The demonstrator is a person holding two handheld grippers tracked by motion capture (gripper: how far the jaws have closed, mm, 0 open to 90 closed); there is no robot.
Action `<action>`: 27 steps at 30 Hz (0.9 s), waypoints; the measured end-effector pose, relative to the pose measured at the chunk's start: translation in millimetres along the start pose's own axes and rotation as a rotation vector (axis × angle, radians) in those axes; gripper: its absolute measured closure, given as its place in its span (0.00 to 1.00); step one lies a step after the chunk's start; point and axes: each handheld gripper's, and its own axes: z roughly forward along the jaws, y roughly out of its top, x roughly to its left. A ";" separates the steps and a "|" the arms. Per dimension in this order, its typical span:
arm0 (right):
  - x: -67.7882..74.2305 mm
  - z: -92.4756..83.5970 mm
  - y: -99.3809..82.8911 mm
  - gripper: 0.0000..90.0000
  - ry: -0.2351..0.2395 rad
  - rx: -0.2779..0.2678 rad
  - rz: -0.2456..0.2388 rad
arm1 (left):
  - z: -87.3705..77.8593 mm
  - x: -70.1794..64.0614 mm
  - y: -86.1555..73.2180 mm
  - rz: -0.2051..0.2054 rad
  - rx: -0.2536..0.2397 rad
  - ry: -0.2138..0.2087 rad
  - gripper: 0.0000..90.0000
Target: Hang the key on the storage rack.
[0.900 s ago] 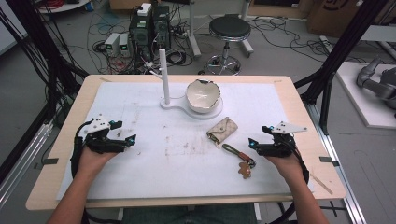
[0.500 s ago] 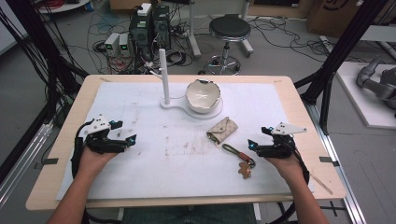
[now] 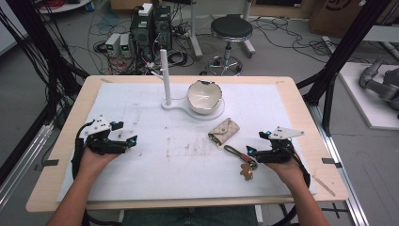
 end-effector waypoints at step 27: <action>20.3 26.6 -12.2 0.39 0.111 0.216 -0.086 | 1.4 -1.4 -0.2 0.003 0.015 -0.005 0.18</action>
